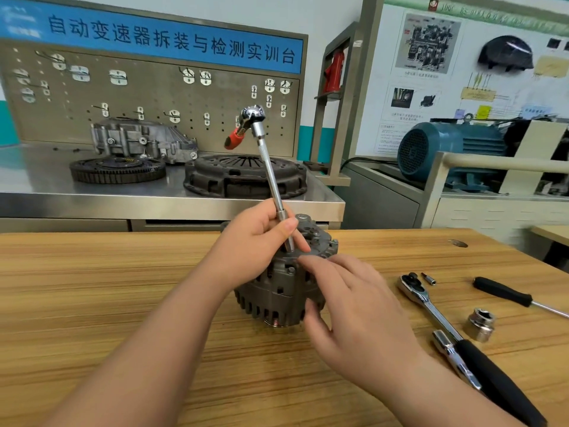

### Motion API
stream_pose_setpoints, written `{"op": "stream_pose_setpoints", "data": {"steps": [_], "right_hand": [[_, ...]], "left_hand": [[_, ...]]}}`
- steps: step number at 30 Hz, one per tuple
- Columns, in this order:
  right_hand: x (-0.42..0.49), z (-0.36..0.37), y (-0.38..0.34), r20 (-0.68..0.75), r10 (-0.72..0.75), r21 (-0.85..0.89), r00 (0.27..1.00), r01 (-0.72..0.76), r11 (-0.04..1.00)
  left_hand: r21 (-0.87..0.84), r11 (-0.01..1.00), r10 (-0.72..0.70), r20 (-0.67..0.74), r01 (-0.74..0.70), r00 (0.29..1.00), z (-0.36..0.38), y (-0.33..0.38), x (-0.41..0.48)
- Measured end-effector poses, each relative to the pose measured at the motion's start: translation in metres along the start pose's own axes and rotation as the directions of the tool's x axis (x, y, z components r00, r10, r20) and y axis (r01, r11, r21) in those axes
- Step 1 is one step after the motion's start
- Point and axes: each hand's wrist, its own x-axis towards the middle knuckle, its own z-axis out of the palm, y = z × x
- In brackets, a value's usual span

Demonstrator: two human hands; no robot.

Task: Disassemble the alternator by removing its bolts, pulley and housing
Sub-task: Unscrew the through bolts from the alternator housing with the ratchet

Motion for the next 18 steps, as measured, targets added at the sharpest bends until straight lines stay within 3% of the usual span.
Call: {"op": "stream_pose_setpoints", "data": {"steps": [5,9,18], "right_hand": [[-0.002,0.0,0.011,0.097,0.107,0.32,0.99,-0.133,0.938],[-0.002,-0.001,0.021,0.028,0.191,0.55,0.981,-0.174,0.817],[0.014,0.005,0.019,-0.084,0.276,0.675,0.958,-0.149,0.722]], "left_hand": [[0.022,1.0,-0.006,0.108,0.004,0.994,-0.006,-0.007,0.001],[0.058,0.998,-0.037,0.191,0.026,0.981,-0.009,-0.012,0.001],[0.067,0.998,-0.025,0.27,0.007,0.962,-0.013,-0.011,0.0]]}}
